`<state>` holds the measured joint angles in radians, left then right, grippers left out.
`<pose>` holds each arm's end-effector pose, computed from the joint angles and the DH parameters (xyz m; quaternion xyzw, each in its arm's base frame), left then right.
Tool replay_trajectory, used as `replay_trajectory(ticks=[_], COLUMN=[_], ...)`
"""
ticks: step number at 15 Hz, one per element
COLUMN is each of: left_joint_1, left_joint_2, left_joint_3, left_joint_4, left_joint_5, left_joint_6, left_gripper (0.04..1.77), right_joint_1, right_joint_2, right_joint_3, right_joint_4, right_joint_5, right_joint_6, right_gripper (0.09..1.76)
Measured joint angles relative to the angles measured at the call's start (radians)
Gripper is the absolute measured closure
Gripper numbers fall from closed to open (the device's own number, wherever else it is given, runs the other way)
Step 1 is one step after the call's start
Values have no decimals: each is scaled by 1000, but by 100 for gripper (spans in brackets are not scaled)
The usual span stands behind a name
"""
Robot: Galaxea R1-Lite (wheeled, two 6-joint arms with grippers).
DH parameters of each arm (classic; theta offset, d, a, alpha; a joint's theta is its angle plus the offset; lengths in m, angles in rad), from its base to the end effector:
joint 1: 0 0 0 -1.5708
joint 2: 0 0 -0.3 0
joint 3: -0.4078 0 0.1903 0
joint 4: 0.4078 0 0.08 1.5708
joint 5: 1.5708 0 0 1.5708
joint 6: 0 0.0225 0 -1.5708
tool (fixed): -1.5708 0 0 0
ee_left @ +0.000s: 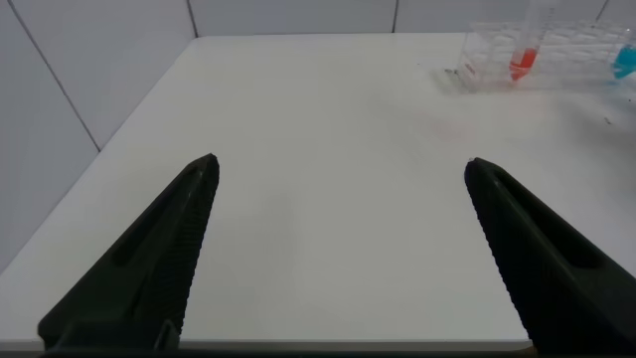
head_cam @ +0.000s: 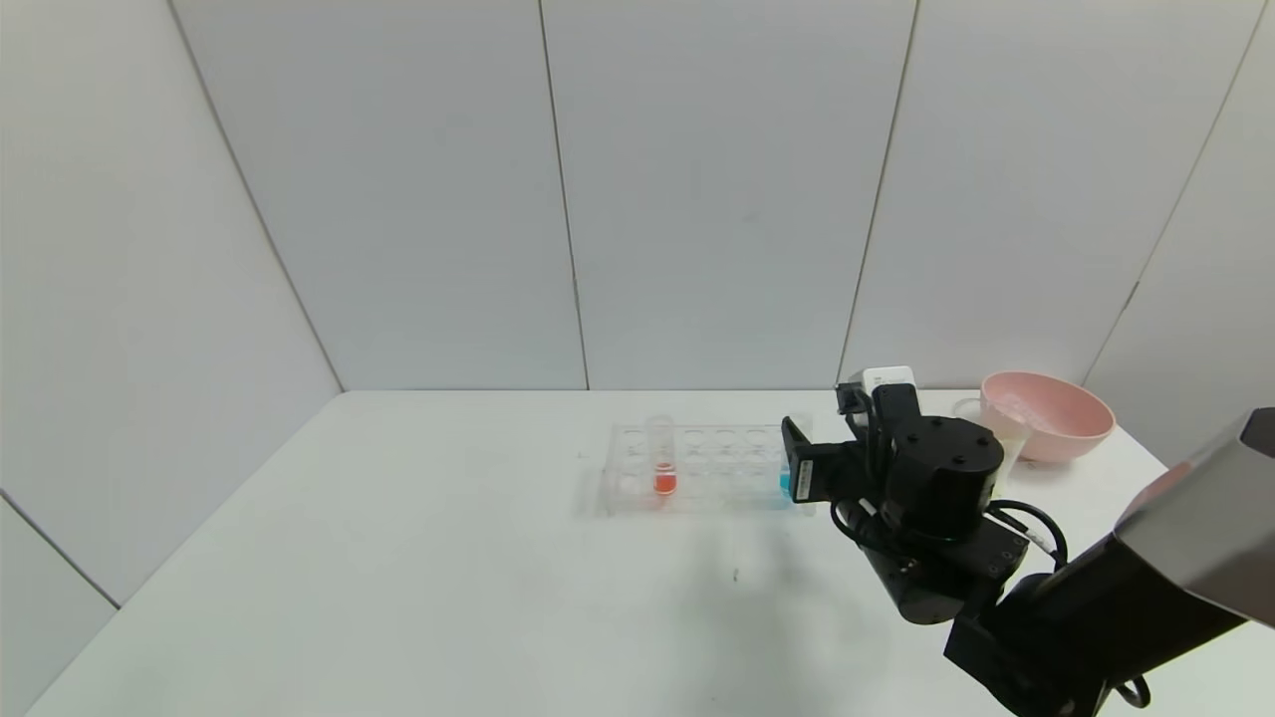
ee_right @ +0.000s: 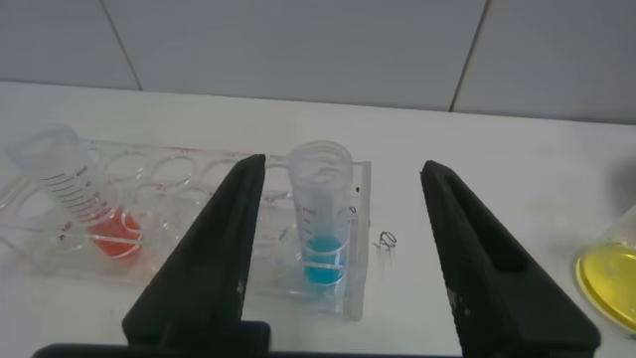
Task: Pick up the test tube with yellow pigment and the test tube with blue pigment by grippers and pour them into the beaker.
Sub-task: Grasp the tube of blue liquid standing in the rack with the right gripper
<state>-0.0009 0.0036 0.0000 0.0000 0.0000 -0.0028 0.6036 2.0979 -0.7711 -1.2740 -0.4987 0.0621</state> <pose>-0.0225 0.0000 0.0756 -0.0014 0.0018 -0.0004 1.0000 0.3074 0.1989 0.1027 0.0172 0.0241 0.0517 0.9982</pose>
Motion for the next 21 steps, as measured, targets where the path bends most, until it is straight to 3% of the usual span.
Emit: replay_trajectory(ticks=[5,13,21], left_joint_1=[1,0,0], left_joint_2=[0,0,0], left_joint_3=[0,0,0], left_joint_4=[0,0,0], left_joint_5=[0,0,0], left_joint_6=[0,0,0], left_gripper=[5,5,5], right_joint_1=[7,6,-22], right_joint_2=[11,73,152], right_joint_3=[16,9,-160], right_joint_4=[0,-22,57], right_joint_5=[-1,6,14], right_joint_6=[35,50,32], right_gripper=[42,24,18])
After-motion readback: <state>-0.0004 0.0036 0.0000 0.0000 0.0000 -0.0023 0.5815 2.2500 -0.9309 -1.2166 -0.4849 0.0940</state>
